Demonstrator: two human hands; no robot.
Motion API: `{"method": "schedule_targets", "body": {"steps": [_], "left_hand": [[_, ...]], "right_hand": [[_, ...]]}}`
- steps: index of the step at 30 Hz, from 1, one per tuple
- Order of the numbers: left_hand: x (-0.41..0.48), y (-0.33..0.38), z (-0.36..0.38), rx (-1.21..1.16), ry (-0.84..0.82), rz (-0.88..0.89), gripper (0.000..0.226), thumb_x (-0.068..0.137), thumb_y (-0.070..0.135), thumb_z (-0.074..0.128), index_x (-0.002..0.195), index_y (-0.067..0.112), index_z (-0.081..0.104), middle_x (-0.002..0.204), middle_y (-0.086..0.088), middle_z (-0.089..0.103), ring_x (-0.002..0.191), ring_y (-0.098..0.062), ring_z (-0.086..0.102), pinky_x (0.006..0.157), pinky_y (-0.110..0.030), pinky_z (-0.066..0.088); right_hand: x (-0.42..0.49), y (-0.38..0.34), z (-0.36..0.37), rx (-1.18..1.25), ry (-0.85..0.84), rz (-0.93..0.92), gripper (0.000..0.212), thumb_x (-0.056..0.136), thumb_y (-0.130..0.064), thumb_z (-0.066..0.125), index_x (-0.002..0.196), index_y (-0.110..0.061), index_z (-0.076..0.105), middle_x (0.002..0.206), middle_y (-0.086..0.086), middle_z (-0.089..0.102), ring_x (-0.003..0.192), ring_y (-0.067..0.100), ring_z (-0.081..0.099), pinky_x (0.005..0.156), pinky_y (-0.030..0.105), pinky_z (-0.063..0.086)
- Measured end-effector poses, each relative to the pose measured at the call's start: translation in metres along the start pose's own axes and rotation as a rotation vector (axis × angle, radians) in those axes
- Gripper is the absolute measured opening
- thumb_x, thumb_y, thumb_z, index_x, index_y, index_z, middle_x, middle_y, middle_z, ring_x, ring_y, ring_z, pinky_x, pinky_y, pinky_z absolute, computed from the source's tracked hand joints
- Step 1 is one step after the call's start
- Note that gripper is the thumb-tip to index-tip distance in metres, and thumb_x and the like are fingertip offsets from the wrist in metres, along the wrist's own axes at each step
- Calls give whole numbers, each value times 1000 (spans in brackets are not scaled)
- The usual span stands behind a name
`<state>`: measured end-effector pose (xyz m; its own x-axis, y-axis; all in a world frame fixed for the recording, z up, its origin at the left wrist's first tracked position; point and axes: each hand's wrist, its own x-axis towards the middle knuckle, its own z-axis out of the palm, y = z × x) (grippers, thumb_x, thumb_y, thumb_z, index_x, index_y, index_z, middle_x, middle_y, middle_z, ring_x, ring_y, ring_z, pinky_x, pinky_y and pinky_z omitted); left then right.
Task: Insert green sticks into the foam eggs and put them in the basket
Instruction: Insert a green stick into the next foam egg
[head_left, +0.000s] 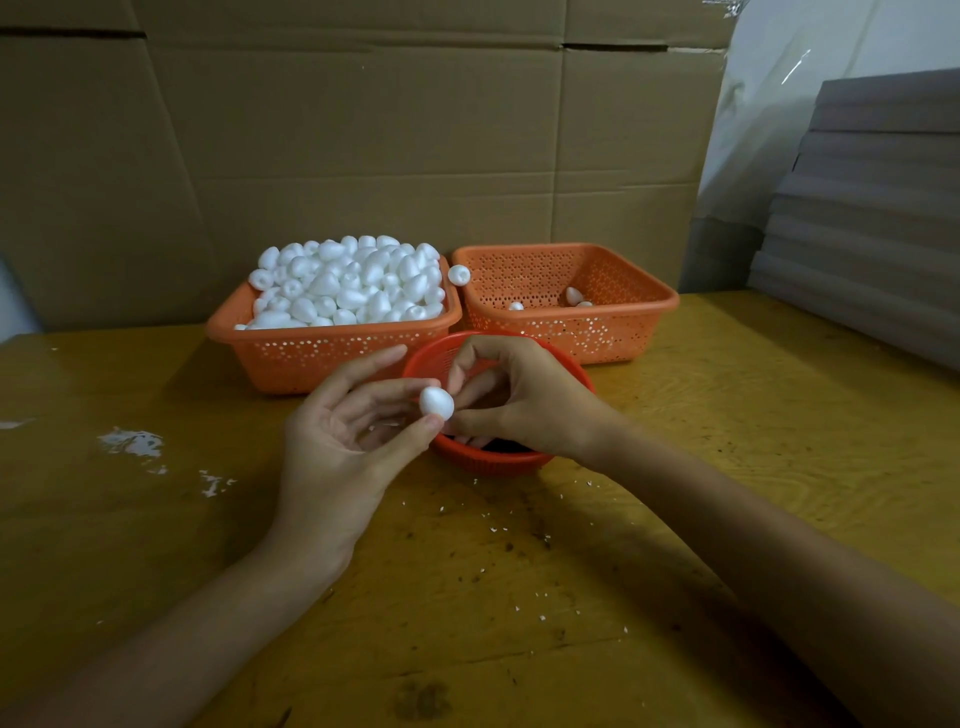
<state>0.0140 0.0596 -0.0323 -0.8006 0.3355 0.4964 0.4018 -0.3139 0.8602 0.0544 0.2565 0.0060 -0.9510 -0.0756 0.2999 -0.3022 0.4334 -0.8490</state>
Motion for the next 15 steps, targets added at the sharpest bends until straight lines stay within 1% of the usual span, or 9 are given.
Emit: {"method": "schedule_targets", "body": {"steps": [2, 5, 8, 10, 13, 15], "left_hand": [[0, -1, -1, -5, -4, 2, 66, 75, 15, 87, 136, 20, 62, 113, -7, 79, 110, -25, 75, 96, -54, 58], [0, -2, -2, 14, -24, 19, 62, 78, 11, 86, 135, 21, 62, 114, -7, 79, 112, -27, 74, 97, -53, 58], [-1, -1, -1, 63, -60, 72, 58, 80, 7, 85, 132, 20, 63, 114, -5, 79, 111, -25, 75, 93, -39, 62], [-3, 0, 1, 107, -80, 114, 55, 81, 7, 84, 130, 20, 63, 113, -4, 79, 109, -24, 75, 88, -35, 63], [-4, 1, 2, 148, -96, 146, 52, 81, 6, 83, 128, 17, 64, 112, -2, 79, 108, -23, 75, 85, -35, 63], [-4, 1, 3, 163, -100, 153, 52, 81, 1, 83, 128, 14, 64, 112, -2, 79, 109, -23, 75, 84, -37, 64]], "right_hand": [[0, 0, 0, 0, -2, 0, 24, 86, 2, 81, 102, 1, 62, 87, 15, 79, 80, 31, 78, 71, 38, 66], [0, 1, 0, -1, -9, -5, 22, 87, 2, 80, 101, 1, 64, 86, 13, 79, 78, 29, 78, 70, 36, 66], [1, 1, 0, -5, -13, -2, 21, 87, 2, 80, 102, -1, 66, 87, 12, 79, 78, 28, 78, 70, 35, 65], [0, 1, 0, -2, -17, -3, 22, 86, 3, 81, 102, -1, 66, 87, 15, 79, 79, 32, 78, 71, 37, 65], [0, 0, -1, 5, -32, -8, 22, 87, 3, 80, 103, 4, 65, 89, 19, 78, 83, 42, 76, 73, 41, 65], [0, 0, -1, 5, -43, -14, 22, 87, 2, 80, 104, 7, 66, 91, 21, 78, 84, 44, 76, 73, 42, 65]]}}
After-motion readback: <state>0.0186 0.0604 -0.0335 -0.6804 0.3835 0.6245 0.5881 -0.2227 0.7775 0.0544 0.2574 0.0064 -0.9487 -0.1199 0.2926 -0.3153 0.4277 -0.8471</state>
